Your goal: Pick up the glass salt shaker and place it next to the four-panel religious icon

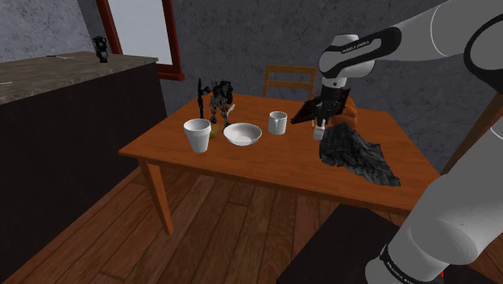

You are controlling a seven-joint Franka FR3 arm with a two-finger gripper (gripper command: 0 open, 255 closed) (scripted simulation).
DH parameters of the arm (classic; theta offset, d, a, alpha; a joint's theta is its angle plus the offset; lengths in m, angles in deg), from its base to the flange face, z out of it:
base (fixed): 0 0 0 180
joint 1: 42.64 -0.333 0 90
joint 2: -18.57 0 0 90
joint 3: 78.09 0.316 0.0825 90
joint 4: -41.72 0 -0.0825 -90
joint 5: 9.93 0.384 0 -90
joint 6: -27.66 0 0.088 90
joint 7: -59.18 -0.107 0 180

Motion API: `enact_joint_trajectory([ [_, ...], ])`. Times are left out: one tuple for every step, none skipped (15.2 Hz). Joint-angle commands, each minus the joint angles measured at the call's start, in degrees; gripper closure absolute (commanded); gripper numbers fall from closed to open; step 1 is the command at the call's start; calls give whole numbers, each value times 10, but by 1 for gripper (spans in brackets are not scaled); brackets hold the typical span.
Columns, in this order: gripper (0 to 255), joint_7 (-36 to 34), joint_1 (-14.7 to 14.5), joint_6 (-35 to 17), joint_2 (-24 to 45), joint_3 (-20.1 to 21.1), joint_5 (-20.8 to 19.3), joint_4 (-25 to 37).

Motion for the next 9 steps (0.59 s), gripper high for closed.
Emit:
enact_joint_trajectory([
  [255, -2, 0, 15, -4, 1, -2, 10],
  [255, -3, -1, 22, -7, 2, -3, 16],
  [255, -4, -1, 30, -8, 2, -3, 22],
  [255, -4, -1, 38, -10, 3, -4, 28],
  [255, -5, -1, 45, -12, 3, -5, 34],
  [255, -6, -1, 53, -13, 4, -5, 41],
  [255, -6, -1, 61, -15, 4, -6, 47],
  [255, -7, -1, 68, -16, 5, -6, 54],
  [255, -7, -2, 76, -17, 5, -6, 60],
])
